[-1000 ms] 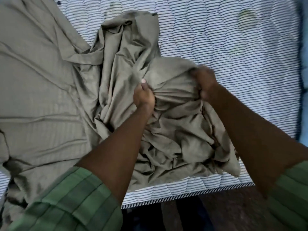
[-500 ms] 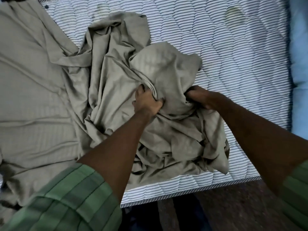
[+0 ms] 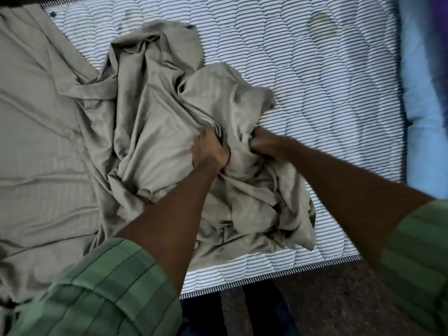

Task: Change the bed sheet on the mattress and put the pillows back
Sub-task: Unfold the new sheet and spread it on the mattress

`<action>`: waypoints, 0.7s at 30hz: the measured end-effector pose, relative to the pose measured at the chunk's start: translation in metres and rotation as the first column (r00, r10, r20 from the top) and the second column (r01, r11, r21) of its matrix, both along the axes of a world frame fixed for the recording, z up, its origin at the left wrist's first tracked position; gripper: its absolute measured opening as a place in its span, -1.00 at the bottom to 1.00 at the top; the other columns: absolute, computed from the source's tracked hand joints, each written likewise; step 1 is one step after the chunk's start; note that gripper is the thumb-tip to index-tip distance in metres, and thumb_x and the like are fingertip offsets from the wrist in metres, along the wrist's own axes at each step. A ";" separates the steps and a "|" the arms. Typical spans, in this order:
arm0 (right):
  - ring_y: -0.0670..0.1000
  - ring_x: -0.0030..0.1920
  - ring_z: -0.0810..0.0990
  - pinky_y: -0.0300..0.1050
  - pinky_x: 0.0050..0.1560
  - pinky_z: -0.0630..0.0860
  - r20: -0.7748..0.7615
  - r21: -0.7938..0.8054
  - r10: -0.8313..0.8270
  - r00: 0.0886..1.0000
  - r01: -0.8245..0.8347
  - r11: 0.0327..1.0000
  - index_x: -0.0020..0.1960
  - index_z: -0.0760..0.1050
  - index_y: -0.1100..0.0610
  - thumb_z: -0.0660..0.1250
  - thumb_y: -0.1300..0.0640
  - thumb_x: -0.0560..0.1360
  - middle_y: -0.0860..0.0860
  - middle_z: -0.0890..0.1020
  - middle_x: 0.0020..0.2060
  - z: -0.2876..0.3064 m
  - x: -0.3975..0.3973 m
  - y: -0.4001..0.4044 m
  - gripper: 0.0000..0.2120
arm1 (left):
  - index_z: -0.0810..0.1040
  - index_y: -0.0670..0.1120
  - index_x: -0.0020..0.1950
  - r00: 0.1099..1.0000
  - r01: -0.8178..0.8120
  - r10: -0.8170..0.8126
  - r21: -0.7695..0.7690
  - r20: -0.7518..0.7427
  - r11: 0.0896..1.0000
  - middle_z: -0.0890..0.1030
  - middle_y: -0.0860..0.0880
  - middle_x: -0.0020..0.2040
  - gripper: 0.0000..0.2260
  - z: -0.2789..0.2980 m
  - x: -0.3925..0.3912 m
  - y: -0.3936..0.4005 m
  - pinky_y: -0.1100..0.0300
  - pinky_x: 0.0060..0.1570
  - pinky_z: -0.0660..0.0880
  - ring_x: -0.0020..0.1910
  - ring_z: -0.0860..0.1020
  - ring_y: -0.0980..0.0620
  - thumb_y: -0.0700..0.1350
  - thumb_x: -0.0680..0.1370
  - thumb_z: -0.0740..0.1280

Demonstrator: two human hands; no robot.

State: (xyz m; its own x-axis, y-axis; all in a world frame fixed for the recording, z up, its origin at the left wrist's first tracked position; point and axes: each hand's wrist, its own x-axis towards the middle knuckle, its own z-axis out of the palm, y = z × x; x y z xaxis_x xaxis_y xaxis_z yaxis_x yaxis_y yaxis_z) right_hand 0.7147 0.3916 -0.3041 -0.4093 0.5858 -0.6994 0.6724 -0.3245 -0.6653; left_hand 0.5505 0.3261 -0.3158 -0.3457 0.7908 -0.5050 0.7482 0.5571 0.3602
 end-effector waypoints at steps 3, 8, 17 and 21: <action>-0.03 0.08 0.65 -0.10 0.14 0.58 -0.048 -0.233 -0.228 0.972 0.211 0.949 0.32 0.54 0.10 0.32 0.07 0.64 0.04 0.67 0.17 -0.007 -0.006 -0.032 -0.72 | 0.46 -0.10 0.35 1.000 -0.005 0.007 -0.050 0.028 0.999 0.60 -0.23 0.26 -0.66 -0.004 -0.008 -0.007 -0.08 0.28 0.48 0.28 0.54 -0.28 -0.02 0.60 0.27; 0.03 -0.11 0.70 -0.04 0.09 0.63 -0.077 -0.440 -0.350 0.933 0.283 0.852 0.00 0.63 0.14 0.32 0.11 0.63 0.06 0.74 -0.12 0.007 0.004 -0.034 -0.85 | 0.24 -0.16 0.42 0.985 0.106 -0.105 0.002 -0.136 0.994 0.56 -0.27 0.20 -0.64 -0.004 -0.017 -0.014 -0.13 0.10 0.49 0.16 0.58 -0.31 -0.17 0.63 0.18; 0.17 -0.06 0.72 0.04 0.04 0.65 -0.247 -0.347 -0.960 0.131 0.913 0.214 -0.08 0.56 0.13 0.20 -0.17 0.65 0.14 0.68 -0.17 0.031 0.082 0.054 -0.60 | 0.31 -0.07 0.33 0.811 -0.502 0.576 0.383 -0.101 0.775 0.53 -0.20 0.20 -0.69 0.009 -0.022 -0.005 -0.11 0.09 0.51 0.10 0.56 -0.29 -0.20 0.59 0.18; 0.19 0.17 0.64 0.13 0.19 0.56 0.301 0.299 -0.686 0.662 0.617 0.728 0.09 0.64 0.08 0.36 -0.50 0.25 0.07 0.70 0.02 -0.006 0.114 0.008 -0.28 | 0.33 -0.09 0.48 0.868 -0.120 0.252 0.312 -0.428 0.942 0.41 -0.21 0.46 -0.52 0.018 0.013 -0.021 -0.19 0.29 0.36 0.40 0.41 -0.28 -0.06 0.54 0.11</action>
